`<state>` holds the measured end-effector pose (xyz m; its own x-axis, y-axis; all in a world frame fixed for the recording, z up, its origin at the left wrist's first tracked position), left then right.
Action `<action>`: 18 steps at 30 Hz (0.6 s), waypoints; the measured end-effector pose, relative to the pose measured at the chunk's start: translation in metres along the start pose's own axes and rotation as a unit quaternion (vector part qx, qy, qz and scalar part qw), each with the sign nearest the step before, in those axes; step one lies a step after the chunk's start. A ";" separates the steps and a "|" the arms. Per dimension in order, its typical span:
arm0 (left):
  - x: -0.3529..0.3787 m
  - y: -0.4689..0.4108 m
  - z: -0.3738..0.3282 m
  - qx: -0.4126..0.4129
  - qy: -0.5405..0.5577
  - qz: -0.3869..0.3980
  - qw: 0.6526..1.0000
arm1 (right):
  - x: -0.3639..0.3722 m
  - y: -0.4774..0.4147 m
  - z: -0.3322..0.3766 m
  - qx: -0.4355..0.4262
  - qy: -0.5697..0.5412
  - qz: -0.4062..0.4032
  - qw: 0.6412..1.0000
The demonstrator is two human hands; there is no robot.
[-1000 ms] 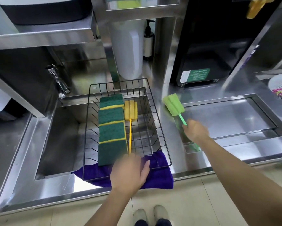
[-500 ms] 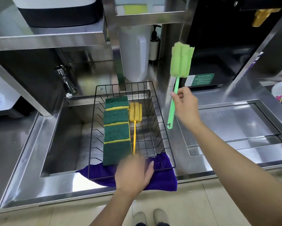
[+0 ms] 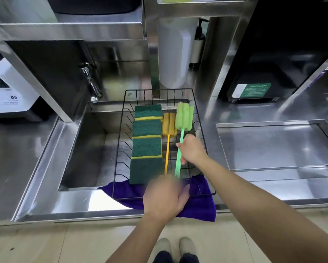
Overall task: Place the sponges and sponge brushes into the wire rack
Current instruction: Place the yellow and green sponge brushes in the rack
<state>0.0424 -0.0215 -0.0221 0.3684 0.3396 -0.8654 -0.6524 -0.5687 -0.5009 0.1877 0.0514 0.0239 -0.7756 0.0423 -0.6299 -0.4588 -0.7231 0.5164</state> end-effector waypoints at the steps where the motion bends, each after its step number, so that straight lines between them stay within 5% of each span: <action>1: 0.000 0.000 0.000 0.001 0.000 -0.003 1.000 | 0.002 -0.003 0.000 0.012 0.008 0.010 1.000; 18: 0.000 0.000 0.000 0.009 -0.002 -0.020 1.000 | 0.015 -0.008 0.004 0.043 0.135 -0.002 0.990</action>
<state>0.0424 -0.0213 -0.0215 0.3920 0.3639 -0.8449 -0.6488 -0.5417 -0.5344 0.1780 0.0607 0.0127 -0.6339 -0.1492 -0.7589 -0.5068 -0.6611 0.5533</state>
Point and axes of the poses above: each hand's wrist, its own y-axis away from the middle knuckle, its own x-axis out of the palm, z = x × y, the point moved 1 cm from there along -y, towards the middle knuckle, and after that the axes turned 9 degrees about x, right-handed, at the moved point
